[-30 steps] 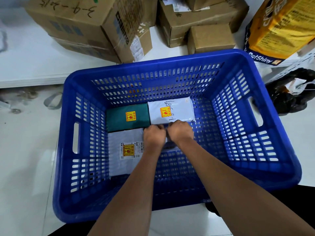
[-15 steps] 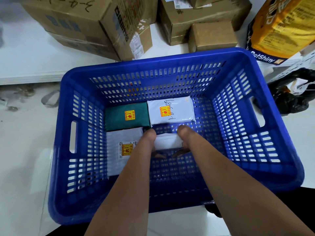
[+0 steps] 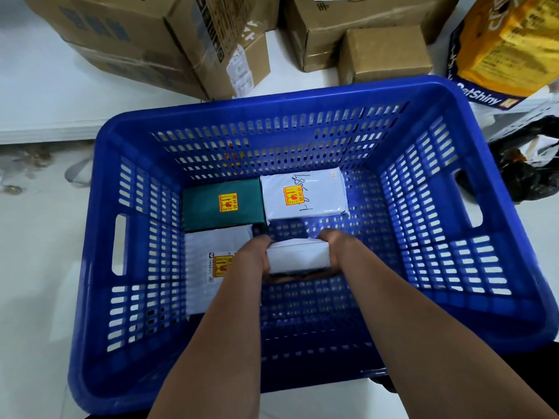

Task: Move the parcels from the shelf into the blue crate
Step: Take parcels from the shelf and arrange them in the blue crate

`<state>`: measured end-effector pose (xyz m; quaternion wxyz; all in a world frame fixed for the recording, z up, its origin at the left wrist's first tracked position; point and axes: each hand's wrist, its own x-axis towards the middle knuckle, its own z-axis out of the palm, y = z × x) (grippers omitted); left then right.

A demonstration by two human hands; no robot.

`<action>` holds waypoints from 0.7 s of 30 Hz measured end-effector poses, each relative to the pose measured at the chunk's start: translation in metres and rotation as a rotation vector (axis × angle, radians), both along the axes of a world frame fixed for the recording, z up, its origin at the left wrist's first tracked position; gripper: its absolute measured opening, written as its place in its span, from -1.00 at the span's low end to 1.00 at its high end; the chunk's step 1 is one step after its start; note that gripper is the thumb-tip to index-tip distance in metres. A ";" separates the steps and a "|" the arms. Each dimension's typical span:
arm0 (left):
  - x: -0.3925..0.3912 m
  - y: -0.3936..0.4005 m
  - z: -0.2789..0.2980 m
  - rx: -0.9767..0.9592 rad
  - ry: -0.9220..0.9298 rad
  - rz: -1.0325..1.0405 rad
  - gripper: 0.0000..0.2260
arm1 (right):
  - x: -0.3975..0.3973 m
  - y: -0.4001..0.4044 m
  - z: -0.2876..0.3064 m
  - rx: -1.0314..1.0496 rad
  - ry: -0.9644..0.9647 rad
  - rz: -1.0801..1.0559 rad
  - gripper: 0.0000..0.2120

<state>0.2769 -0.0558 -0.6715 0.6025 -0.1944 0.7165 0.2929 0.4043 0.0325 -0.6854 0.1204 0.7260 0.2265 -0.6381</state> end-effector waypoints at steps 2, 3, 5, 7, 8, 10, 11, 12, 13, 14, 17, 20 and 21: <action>-0.001 -0.001 -0.008 0.009 -0.016 0.026 -0.78 | 0.000 0.000 0.004 0.006 -0.010 0.004 -0.77; -0.002 -0.001 -0.011 0.004 -0.031 0.036 -0.78 | -0.001 0.000 0.005 0.004 0.000 0.004 -0.80; -0.004 0.000 -0.013 0.002 -0.043 0.038 -0.79 | -0.004 0.002 0.010 -0.015 0.012 0.024 -0.78; -0.006 0.002 -0.017 0.001 -0.059 0.033 -0.78 | -0.005 0.003 0.006 -0.020 0.014 0.006 -0.77; -0.007 0.002 -0.017 -0.004 -0.081 0.036 -0.77 | -0.005 0.004 0.004 -0.019 0.017 0.011 -0.77; -0.007 0.001 -0.015 -0.009 -0.117 0.009 -0.75 | -0.005 0.005 -0.003 -0.025 0.008 0.032 -0.77; -0.006 0.000 -0.016 -0.006 -0.122 0.003 -0.74 | -0.004 0.005 -0.004 -0.025 0.008 0.057 -0.77; -0.005 0.000 -0.016 -0.008 -0.134 0.007 -0.74 | -0.004 0.006 -0.006 -0.022 0.007 0.066 -0.76; -0.006 -0.001 -0.017 -0.009 -0.141 0.010 -0.74 | -0.004 0.006 -0.006 -0.015 0.011 0.072 -0.75; -0.006 0.000 -0.017 -0.006 -0.149 0.015 -0.74 | -0.003 0.006 -0.008 -0.014 0.002 0.075 -0.75; -0.007 0.001 -0.023 -0.036 -0.147 0.015 -0.78 | -0.001 0.005 -0.006 -0.031 -0.013 0.086 -0.71; -0.008 0.000 -0.024 -0.052 -0.134 -0.005 -0.78 | -0.001 0.005 -0.003 -0.048 0.000 0.099 -0.71; -0.009 0.000 -0.024 -0.053 -0.116 -0.013 -0.79 | -0.002 0.005 -0.001 -0.054 0.011 0.080 -0.72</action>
